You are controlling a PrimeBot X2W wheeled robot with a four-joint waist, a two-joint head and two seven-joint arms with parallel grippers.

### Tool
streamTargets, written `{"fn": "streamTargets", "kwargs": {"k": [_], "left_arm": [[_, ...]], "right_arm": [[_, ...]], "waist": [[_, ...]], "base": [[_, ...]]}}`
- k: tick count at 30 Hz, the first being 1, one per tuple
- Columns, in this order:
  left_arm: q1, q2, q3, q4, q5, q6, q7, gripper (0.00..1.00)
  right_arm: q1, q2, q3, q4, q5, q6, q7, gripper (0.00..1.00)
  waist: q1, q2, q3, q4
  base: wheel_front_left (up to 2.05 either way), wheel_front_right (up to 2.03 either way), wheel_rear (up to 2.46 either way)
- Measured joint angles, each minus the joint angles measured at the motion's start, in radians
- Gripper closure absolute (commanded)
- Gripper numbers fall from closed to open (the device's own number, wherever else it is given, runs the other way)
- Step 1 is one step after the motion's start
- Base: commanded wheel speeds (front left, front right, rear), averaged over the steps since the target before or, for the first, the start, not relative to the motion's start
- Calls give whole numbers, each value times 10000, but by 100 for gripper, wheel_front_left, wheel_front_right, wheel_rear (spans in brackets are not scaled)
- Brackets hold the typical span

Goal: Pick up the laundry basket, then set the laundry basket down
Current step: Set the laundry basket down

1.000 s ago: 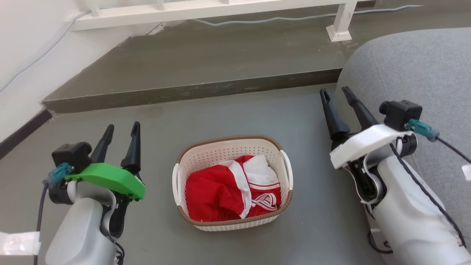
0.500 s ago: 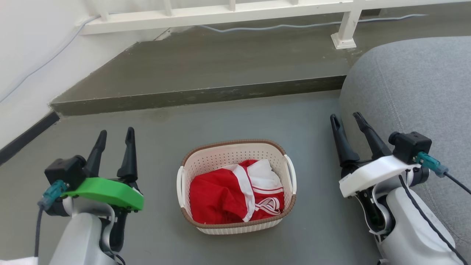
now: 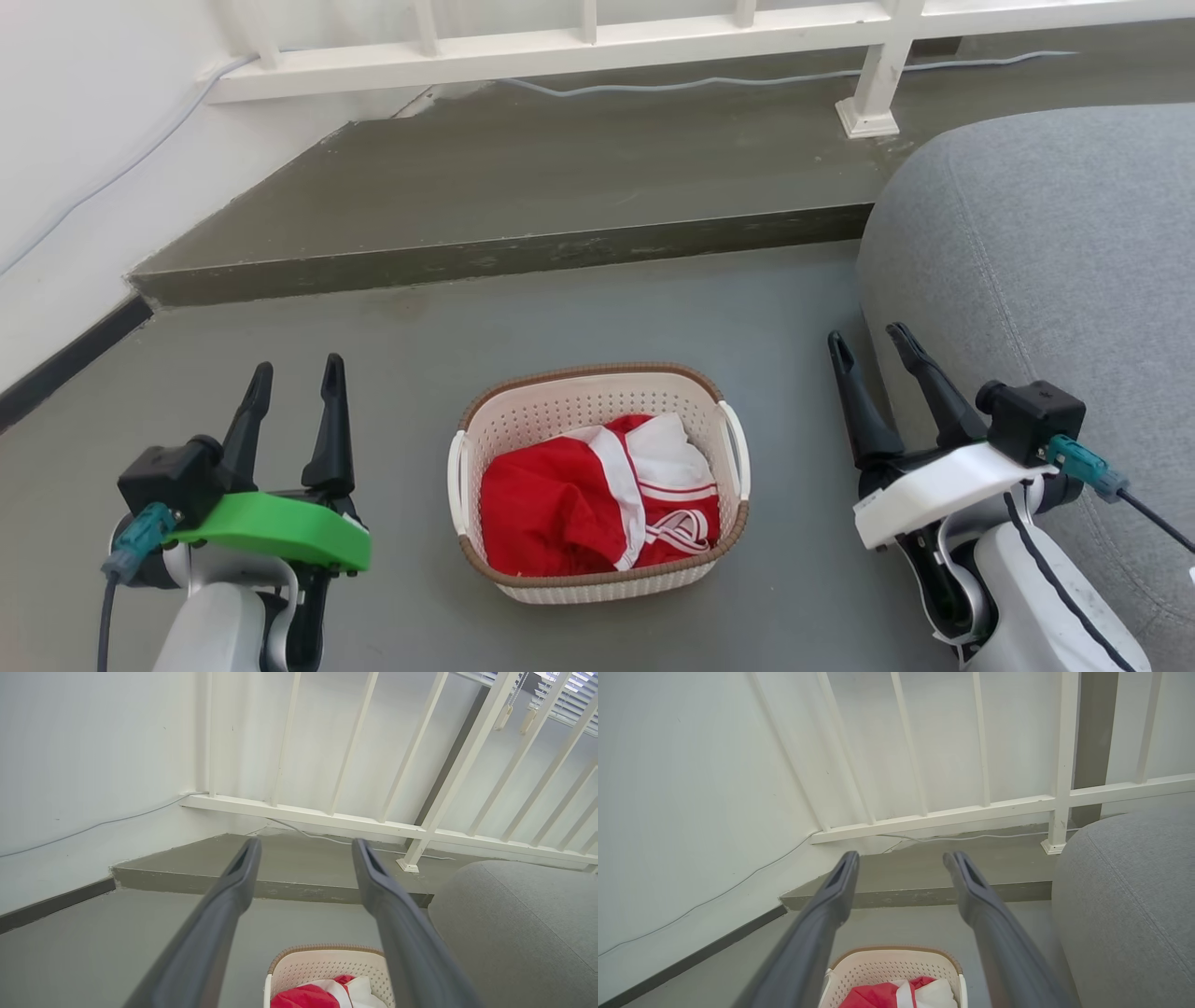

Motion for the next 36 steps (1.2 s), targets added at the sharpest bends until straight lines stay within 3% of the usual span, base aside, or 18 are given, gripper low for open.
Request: {"fn": "streamTargets", "kwargs": {"k": [36], "left_arm": [[750, -176, 157, -585, 564, -102, 0, 0]], "right_arm": [[701, 251, -433, -552, -529, 180, 0, 0]], "waist": [[0, 0, 106, -176]], "base": [[0, 0, 0]]}}
